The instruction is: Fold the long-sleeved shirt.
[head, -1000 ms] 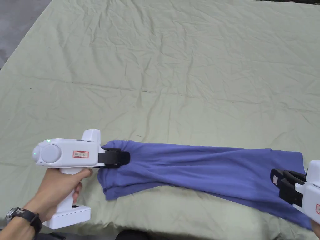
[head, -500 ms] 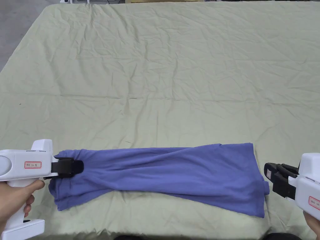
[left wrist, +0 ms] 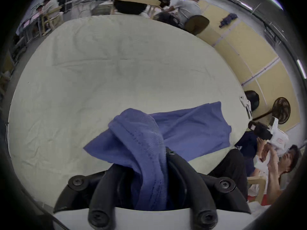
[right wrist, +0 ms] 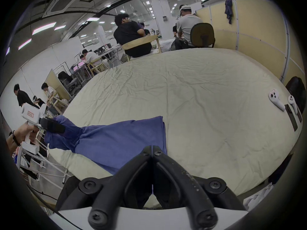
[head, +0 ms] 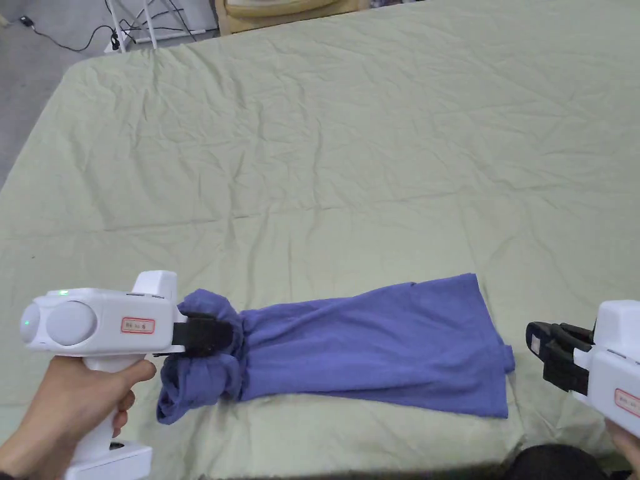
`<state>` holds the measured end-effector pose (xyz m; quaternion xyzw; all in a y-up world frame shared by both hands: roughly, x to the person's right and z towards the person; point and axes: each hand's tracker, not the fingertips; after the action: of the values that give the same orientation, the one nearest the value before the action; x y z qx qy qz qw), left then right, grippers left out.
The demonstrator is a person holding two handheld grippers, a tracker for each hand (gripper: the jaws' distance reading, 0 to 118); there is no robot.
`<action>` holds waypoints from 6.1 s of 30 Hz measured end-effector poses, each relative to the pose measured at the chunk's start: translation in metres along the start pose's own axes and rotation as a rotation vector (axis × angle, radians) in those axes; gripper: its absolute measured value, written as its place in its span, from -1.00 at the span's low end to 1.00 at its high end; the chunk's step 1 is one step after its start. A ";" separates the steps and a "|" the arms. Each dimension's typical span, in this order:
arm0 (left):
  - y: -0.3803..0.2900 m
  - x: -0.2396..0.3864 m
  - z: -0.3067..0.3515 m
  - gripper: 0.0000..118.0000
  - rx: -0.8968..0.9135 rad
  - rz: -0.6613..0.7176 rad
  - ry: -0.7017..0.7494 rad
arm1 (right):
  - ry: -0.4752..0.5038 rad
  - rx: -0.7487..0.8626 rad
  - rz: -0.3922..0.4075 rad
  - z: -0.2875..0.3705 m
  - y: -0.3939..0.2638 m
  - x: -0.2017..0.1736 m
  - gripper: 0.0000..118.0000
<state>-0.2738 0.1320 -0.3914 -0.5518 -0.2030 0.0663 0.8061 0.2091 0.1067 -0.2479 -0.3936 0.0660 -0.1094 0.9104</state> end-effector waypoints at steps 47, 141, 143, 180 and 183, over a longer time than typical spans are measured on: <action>0.059 0.244 -0.173 0.23 -0.114 -0.040 -0.323 | -0.042 0.027 -0.178 0.006 -0.021 0.065 -0.99; -0.095 0.069 0.027 -0.99 0.411 0.013 0.176 | 0.006 0.164 0.142 0.040 0.023 -0.083 -0.99; -0.097 0.064 0.029 -0.99 0.414 0.033 0.177 | 0.012 0.160 0.145 0.041 0.022 -0.084 -0.99; -0.048 -0.001 -0.048 0.70 0.215 0.205 -0.204 | 0.026 -0.537 0.335 -0.165 0.055 -0.046 -0.99; -0.040 -0.022 -0.070 0.70 0.143 0.243 -0.308 | 0.032 -0.534 0.335 -0.165 0.054 -0.044 -0.99</action>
<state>-0.2706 0.0488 -0.3821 -0.4969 -0.2508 0.2608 0.7888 0.1405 0.0384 -0.3985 -0.6005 0.1707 0.0573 0.7791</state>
